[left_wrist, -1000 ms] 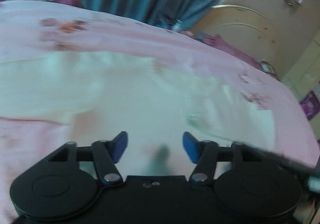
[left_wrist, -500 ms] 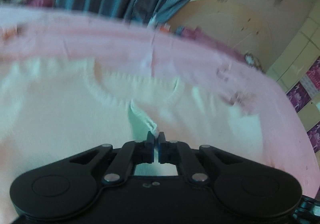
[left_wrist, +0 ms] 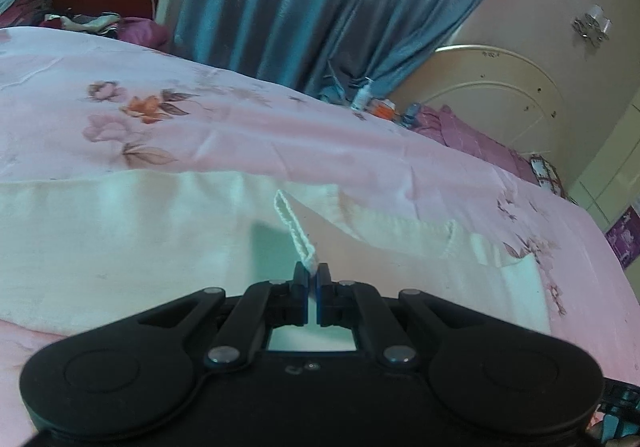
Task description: Fold small clothes
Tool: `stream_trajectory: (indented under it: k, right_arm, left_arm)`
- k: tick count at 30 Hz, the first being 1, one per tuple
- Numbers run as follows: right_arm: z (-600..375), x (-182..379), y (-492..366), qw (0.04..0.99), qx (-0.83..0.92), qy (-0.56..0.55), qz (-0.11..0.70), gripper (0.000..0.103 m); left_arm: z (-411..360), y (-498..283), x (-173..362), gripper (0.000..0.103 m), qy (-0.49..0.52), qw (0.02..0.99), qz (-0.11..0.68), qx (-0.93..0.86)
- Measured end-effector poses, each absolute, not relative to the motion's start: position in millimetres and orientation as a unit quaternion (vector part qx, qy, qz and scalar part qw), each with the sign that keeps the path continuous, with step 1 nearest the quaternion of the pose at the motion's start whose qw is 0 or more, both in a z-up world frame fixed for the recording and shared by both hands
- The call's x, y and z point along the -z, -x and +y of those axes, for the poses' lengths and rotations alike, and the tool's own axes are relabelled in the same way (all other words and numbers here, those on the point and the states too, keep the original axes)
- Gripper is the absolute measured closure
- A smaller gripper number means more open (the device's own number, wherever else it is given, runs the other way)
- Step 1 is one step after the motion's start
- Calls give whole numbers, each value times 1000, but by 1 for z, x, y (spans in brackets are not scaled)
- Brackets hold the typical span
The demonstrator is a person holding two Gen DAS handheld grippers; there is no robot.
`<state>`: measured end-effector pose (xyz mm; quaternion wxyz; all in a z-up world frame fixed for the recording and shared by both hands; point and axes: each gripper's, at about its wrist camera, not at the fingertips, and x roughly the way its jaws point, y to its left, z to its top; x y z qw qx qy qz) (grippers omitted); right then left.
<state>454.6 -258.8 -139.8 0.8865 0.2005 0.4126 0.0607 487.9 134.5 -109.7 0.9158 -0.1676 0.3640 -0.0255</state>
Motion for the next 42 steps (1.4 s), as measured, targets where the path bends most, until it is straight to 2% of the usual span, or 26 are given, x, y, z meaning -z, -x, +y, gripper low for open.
stream_trajectory:
  k: [6, 8, 20, 25, 29, 32, 33, 36, 42]
  right_arm:
    - [-260, 137, -454, 895, -48, -185, 404, 81]
    - [-260, 140, -455, 894, -47, -183, 407, 95]
    - [-262, 136, -454, 894, -66, -164, 411, 95]
    - [-271, 113, -450, 911, -74, -178, 365, 95]
    - [-248, 119, -470, 908, -110, -154, 373, 95]
    - [-240, 136, -479, 906, -93, -116, 395, 101]
    - [-242, 133, -481, 906, -82, -112, 399, 101]
    - [-245, 115, -483, 919, -84, -114, 367, 101]
    - [-210, 122, -539, 913, -133, -109, 370, 101]
  left_arm:
    - [152, -485, 120, 100, 169, 911, 375, 10]
    - [155, -483, 123, 100, 167, 911, 378, 7]
    - [163, -483, 145, 100, 176, 902, 395, -5]
    - [162, -483, 146, 99, 161, 903, 398, 11]
    - [160, -485, 148, 99, 160, 901, 402, 10]
    - [164, -485, 145, 90, 164, 901, 402, 1]
    - [167, -483, 142, 83, 166, 903, 396, -9]
    - [167, -474, 124, 74, 130, 925, 355, -42]
    - [116, -507, 130, 68, 85, 922, 375, 39]
